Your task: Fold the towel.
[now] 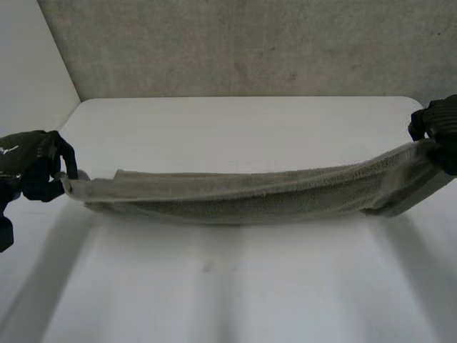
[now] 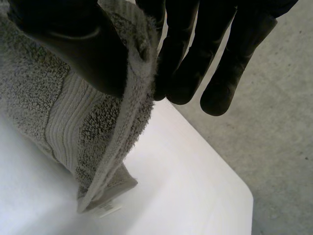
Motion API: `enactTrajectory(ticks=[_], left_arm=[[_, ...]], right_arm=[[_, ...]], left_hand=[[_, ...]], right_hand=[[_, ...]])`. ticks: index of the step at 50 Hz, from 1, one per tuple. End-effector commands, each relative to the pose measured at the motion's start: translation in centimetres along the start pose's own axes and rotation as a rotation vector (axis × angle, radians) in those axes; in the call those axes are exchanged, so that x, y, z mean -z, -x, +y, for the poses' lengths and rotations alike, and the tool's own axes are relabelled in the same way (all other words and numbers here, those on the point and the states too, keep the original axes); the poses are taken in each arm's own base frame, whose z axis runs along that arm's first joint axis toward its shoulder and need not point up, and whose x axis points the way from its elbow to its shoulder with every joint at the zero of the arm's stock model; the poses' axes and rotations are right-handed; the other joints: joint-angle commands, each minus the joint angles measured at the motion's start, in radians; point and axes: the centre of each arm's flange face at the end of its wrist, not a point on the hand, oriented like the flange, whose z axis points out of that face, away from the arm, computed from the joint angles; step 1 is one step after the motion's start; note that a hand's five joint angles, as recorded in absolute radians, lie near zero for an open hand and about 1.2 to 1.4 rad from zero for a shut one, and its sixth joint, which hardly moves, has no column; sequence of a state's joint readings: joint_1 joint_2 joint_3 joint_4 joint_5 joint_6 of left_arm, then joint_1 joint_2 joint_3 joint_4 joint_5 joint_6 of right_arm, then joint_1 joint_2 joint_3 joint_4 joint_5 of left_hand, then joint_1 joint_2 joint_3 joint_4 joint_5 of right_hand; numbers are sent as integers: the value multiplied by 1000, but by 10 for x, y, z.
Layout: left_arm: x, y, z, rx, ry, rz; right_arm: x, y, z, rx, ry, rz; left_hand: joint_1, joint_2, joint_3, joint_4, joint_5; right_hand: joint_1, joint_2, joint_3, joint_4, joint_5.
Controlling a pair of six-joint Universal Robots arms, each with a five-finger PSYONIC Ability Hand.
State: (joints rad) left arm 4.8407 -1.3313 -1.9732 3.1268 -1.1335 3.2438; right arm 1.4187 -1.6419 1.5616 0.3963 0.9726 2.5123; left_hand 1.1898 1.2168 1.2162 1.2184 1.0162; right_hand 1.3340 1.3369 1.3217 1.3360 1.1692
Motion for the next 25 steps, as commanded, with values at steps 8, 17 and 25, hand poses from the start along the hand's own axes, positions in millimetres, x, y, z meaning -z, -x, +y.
enactTrajectory(ticks=[8,17,25], left_arm=[[-84,7,35,12,68,53],[-152,10,50,-17,76,-59],[-190,-1,59,-28,57,-27]], right_arm=[[-80,-2,43,-91,125,-95],[-137,10,61,-140,161,-73],[-173,15,70,-127,132,9]], left_hand=[[207,179,180,178,206],[207,179,180,178,206],[207,179,180,178,206]], right_hand=[[62,59,75,60,53],[62,59,75,60,53],[62,59,75,60,53]])
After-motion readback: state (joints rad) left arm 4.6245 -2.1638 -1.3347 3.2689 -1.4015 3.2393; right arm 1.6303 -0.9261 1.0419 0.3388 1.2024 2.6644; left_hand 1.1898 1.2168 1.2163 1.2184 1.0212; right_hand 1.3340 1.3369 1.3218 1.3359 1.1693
